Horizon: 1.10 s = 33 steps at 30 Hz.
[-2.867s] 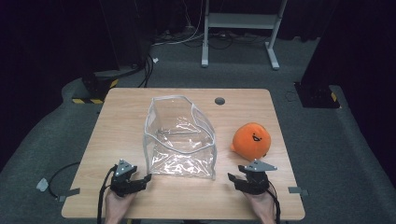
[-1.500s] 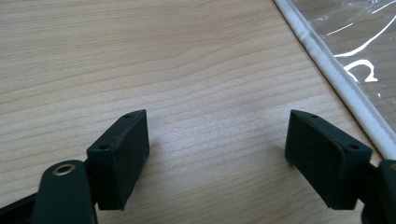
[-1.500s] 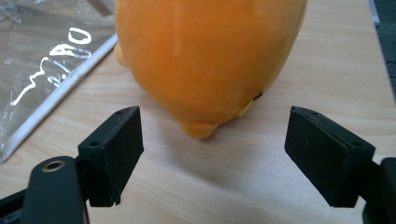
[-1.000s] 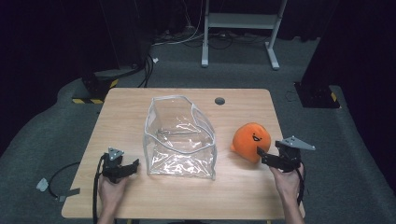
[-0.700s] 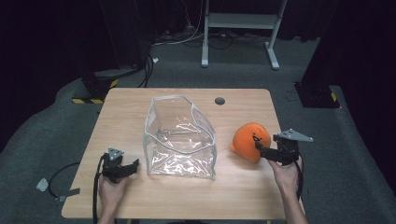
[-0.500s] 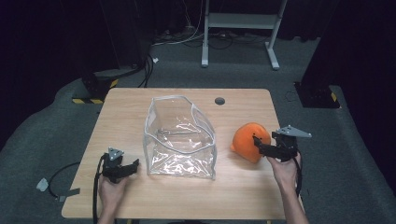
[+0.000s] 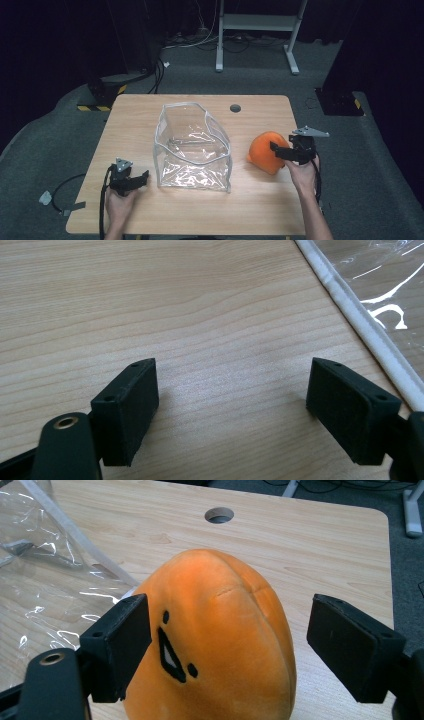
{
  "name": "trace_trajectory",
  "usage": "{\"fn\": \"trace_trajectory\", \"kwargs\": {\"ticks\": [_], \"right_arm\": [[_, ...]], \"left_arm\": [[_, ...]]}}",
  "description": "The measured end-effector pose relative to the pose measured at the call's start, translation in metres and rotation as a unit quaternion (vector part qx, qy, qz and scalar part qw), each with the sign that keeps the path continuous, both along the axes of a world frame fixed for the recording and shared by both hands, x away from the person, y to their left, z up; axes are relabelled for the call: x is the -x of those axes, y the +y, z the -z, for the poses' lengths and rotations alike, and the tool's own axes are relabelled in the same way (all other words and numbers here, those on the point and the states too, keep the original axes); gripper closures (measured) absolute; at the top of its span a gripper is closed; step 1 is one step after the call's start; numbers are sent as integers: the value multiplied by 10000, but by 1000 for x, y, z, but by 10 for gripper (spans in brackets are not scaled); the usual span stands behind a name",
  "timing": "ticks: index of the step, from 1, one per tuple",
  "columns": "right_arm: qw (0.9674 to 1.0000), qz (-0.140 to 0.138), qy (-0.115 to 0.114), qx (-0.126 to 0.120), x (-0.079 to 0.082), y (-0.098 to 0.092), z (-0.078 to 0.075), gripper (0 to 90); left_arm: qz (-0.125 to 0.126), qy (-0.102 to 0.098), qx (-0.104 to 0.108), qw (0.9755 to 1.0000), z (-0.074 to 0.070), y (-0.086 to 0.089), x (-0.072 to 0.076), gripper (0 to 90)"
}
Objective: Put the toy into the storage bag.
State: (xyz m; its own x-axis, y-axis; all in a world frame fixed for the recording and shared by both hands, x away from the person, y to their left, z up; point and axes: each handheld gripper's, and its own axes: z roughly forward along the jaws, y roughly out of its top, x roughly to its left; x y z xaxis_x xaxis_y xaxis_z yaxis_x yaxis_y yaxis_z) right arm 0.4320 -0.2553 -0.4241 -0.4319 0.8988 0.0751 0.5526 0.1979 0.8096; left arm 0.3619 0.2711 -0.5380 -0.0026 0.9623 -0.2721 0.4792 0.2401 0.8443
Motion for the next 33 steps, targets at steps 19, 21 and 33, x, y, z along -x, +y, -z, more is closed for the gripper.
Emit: {"fn": "trace_trajectory", "kwargs": {"ticks": [19, 21, 33], "right_arm": [[9996, -189, 190, -89, -18, 6, 1, 236], [9994, -213, 233, -111, -20, 8, 1, 245], [9964, -561, 519, 367, -33, 26, 4, 399]], "left_arm": [[2, 2, -2, 10000, 0, 0, 0, 208], [4, 2, -3, 10000, 0, 0, 0, 208], [-7, -6, 9, 10000, 0, 0, 0, 208]]}}
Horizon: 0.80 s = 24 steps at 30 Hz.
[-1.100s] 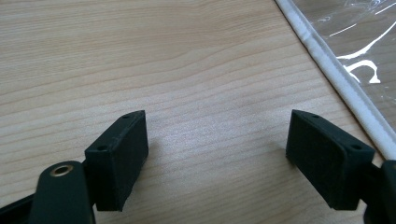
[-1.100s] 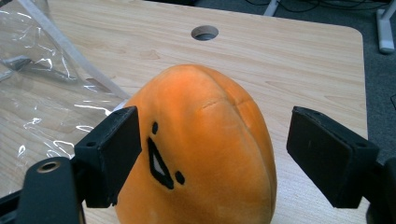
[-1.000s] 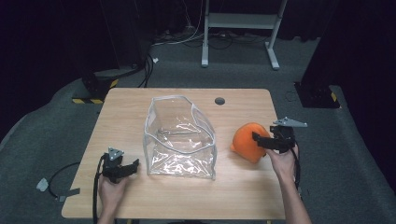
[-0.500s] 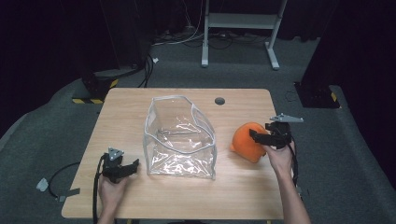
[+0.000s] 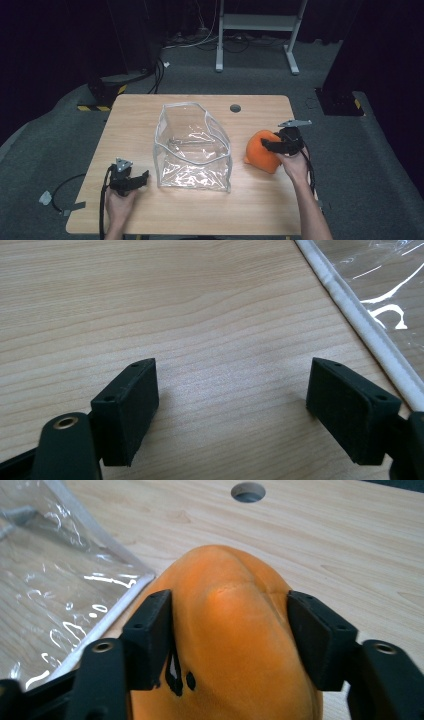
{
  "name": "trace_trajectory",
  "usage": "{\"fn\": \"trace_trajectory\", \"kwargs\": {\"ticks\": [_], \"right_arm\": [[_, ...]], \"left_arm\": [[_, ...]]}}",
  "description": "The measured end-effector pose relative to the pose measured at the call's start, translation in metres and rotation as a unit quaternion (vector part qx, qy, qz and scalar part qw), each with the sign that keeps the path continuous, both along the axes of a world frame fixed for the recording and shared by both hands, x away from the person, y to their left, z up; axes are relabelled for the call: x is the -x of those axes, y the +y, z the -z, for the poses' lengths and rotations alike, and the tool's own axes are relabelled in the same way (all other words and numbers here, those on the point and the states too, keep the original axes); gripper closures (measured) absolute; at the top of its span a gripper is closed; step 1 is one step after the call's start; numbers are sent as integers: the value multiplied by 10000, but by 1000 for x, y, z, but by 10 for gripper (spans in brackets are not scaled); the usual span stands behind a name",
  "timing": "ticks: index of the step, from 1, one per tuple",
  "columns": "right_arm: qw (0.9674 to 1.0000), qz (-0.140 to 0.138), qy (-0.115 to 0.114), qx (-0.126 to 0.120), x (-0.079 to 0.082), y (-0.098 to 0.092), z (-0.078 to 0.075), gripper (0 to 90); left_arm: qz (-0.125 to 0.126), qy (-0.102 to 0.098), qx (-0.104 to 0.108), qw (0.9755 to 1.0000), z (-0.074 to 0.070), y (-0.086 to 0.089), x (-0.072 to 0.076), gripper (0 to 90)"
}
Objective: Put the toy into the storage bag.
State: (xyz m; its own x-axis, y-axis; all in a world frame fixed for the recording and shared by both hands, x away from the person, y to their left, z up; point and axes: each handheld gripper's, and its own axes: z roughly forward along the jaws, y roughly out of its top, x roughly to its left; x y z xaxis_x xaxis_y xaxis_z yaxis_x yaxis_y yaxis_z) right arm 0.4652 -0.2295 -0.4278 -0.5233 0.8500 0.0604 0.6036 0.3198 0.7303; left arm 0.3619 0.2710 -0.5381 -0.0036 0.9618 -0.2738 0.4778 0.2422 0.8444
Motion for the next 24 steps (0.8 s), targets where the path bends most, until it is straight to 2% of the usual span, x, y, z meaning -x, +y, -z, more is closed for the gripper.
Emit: {"fn": "trace_trajectory", "kwargs": {"ticks": [3, 9, 14, 24], "right_arm": [[9998, -89, 48, 143, -1, 1, 0, 465], [9995, -144, 71, 272, 1, 4, -2, 597], [9992, -207, -64, 331, 6, 8, -8, 681], [9988, -330, -203, 314, 14, 15, -22, 702]], "left_arm": [[4, 2, -5, 10000, 0, 0, 0, 208], [1, -5, 0, 10000, 0, 0, 0, 209], [-1, -7, 0, 10000, 0, 0, 0, 209], [2, -5, 1, 10000, 0, 0, 0, 209]]}}
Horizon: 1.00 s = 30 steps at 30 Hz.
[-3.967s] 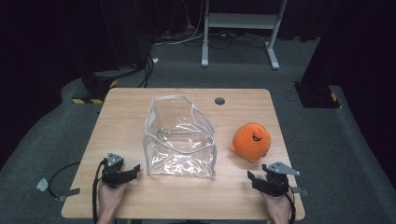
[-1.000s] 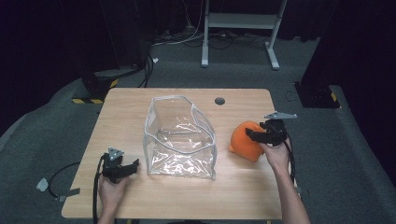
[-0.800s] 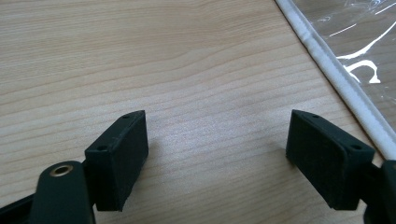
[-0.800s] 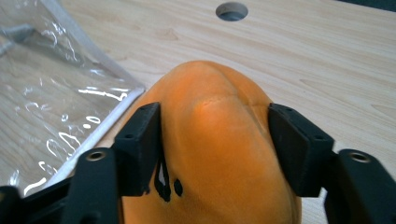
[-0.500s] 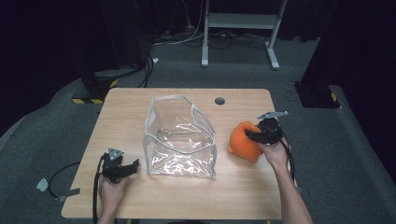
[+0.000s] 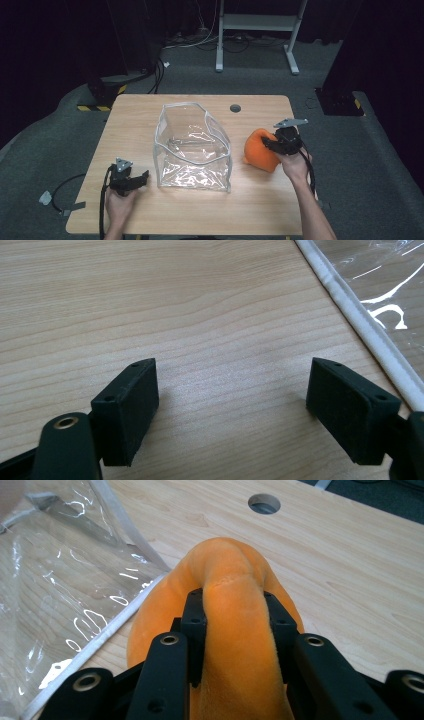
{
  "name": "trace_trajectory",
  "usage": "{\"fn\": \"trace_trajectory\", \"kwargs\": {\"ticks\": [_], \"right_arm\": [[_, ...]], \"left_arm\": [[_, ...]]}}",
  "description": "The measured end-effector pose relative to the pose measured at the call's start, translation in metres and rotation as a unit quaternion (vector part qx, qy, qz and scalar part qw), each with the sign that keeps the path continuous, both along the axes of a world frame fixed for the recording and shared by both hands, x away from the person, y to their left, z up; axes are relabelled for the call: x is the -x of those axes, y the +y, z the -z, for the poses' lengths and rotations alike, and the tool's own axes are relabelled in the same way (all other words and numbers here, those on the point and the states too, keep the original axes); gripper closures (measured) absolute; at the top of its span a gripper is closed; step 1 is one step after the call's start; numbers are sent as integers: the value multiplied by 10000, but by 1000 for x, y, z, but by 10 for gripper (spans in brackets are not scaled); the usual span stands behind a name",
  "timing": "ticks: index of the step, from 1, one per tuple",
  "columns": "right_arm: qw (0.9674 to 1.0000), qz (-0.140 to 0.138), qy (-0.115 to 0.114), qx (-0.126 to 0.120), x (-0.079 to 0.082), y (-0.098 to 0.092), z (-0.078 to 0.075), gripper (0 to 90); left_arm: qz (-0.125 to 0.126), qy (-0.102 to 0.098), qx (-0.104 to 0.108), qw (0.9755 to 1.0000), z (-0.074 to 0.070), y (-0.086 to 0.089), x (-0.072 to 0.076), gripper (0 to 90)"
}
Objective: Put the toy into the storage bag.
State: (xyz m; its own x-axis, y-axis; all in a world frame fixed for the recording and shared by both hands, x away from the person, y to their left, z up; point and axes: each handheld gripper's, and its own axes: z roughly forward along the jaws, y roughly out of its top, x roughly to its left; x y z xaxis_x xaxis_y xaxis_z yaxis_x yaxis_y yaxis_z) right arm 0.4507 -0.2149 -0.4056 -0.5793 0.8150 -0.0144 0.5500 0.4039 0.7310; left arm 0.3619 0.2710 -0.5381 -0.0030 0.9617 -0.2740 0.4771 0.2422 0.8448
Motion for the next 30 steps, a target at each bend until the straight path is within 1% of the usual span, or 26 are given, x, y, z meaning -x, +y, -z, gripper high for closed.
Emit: {"fn": "trace_trajectory", "kwargs": {"ticks": [5, 7, 11, 13, 14, 23, 24, 30], "right_arm": [[10000, -40, 11, -62, 1, 1, -5, 702], [9999, -73, -7, -106, 3, 2, -7, 702], [9998, -150, -37, -156, 6, 4, -13, 701], [9996, -180, -48, -215, 8, 4, -16, 700], [9995, -210, -66, -224, 9, 5, -18, 700], [9992, -296, -113, -257, 13, 8, -29, 699], [9991, -314, -127, -260, 14, 8, -30, 699], [9988, -378, -155, -269, 18, 10, -38, 699]], "left_arm": [[-6, -8, 10, 10000, 0, 0, 0, 209], [-31, -32, 37, 10000, 0, 0, 0, 210], [-2, -7, 10, 10000, 0, 0, 0, 211], [-50, -48, 60, 10000, 0, -1, -1, 211], [-41, -40, 49, 10000, 0, 0, -1, 211], [-23, -29, 23, 10000, 0, 0, 0, 214], [24, 28, -37, 10000, 0, 1, 0, 214], [3, 6, -14, 10000, 0, 1, 0, 216]]}}
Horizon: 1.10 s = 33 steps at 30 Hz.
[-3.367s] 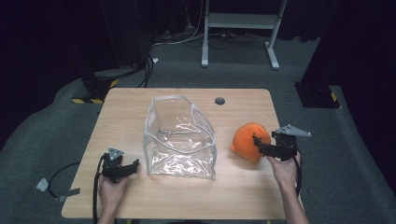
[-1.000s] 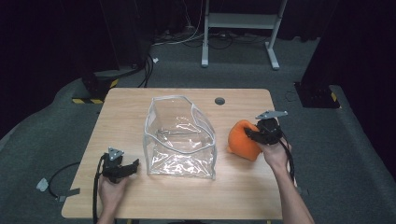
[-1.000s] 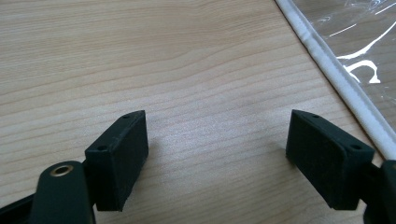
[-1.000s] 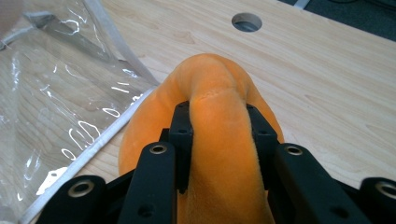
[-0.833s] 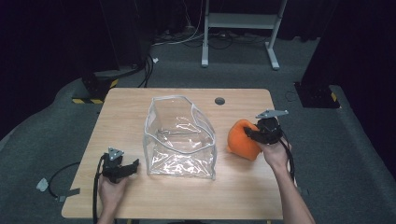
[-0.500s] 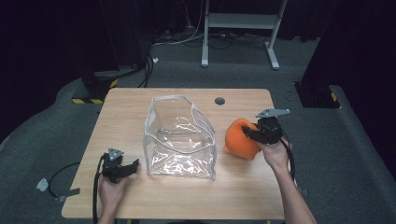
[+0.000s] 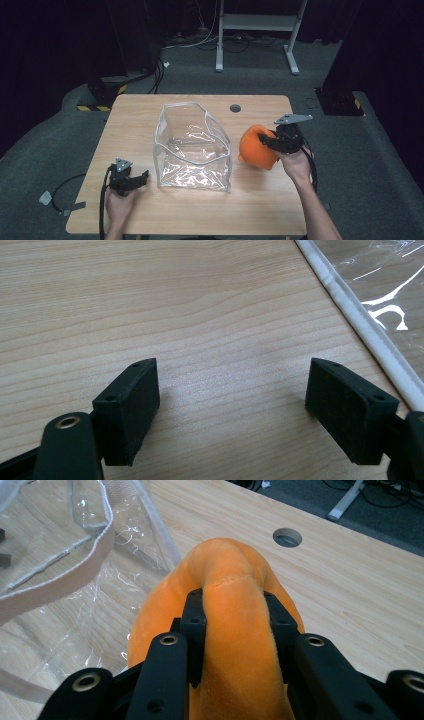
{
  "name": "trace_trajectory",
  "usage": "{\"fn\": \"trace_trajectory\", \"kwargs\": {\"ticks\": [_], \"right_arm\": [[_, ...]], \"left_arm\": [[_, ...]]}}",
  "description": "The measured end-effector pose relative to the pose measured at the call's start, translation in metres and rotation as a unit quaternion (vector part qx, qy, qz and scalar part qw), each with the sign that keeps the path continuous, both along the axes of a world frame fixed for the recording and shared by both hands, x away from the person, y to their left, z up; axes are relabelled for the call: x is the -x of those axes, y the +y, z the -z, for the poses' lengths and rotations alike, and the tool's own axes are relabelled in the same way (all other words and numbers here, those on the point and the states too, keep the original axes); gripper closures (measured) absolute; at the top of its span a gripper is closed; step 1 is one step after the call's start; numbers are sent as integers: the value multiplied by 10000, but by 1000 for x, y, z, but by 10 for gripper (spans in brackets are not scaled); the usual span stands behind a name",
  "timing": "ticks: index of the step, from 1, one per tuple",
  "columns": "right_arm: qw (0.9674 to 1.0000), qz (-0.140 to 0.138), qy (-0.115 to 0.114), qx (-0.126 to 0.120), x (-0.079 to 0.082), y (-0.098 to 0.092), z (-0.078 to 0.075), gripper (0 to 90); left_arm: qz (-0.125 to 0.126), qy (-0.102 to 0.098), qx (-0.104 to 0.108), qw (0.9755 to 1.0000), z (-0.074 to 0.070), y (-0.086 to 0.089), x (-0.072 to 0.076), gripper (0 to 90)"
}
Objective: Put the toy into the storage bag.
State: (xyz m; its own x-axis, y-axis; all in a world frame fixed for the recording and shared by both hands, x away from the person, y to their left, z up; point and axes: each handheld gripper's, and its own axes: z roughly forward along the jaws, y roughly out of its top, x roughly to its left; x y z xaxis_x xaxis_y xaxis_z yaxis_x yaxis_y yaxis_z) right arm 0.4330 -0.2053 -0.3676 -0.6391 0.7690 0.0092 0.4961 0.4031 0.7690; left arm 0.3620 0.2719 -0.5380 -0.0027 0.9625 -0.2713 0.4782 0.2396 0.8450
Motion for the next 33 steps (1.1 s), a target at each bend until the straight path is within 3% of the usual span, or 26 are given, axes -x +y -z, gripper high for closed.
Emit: {"fn": "trace_trajectory", "kwargs": {"ticks": [33], "right_arm": [[9991, -44, -367, -211, 19, -2, -46, 698]], "left_arm": [[-17, -11, 10, 10000, 0, 0, 0, 219]]}}
